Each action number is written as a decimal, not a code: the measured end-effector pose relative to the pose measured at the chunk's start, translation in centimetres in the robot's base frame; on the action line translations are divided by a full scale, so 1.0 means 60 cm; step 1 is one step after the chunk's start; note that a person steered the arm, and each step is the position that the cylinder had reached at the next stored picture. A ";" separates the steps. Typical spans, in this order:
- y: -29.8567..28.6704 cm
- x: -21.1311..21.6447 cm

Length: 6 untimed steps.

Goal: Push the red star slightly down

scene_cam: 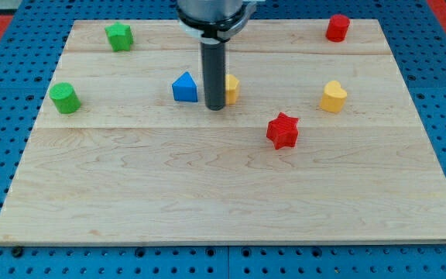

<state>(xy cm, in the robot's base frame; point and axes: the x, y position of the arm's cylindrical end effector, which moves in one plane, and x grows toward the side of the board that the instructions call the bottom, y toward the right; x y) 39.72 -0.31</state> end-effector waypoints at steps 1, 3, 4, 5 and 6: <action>0.112 -0.004; 0.115 0.089; 0.145 0.105; 0.211 0.128; 0.209 0.176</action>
